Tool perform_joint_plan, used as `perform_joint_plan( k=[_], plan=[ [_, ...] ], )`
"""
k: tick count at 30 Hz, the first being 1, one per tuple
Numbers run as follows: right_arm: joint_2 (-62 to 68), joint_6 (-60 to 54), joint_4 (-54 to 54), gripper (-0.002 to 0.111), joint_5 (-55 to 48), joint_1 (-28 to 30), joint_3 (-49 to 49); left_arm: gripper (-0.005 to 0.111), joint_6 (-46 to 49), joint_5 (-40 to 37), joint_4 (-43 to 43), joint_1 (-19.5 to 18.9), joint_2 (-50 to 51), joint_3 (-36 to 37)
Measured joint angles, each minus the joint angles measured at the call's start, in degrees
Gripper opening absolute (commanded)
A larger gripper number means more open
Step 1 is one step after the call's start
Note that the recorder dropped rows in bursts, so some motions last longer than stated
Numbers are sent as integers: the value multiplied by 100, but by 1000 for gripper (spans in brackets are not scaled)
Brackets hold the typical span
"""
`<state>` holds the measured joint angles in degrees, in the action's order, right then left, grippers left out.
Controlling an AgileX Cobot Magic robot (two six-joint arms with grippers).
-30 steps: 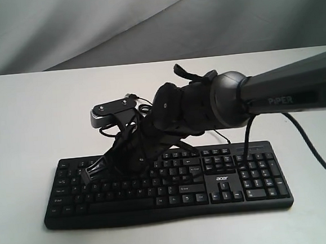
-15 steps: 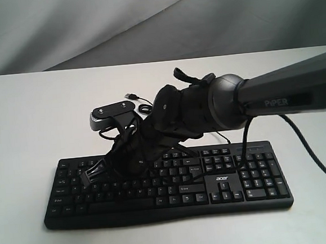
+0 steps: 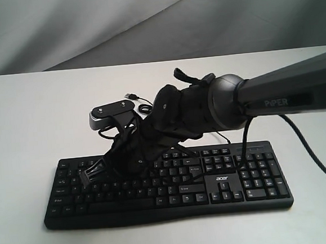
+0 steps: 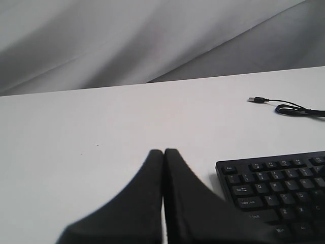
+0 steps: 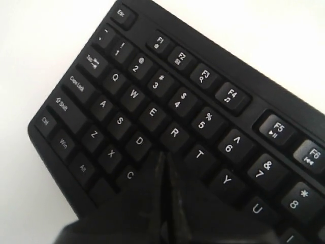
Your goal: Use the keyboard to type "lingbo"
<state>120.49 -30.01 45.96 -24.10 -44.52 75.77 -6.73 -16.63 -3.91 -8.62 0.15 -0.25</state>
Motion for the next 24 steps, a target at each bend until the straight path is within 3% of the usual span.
perform_joint_plan(
  k=[24],
  plan=[
    [207, 51, 44, 0, 0, 0, 3, 1, 0, 0, 0, 0, 0, 0]
  ],
)
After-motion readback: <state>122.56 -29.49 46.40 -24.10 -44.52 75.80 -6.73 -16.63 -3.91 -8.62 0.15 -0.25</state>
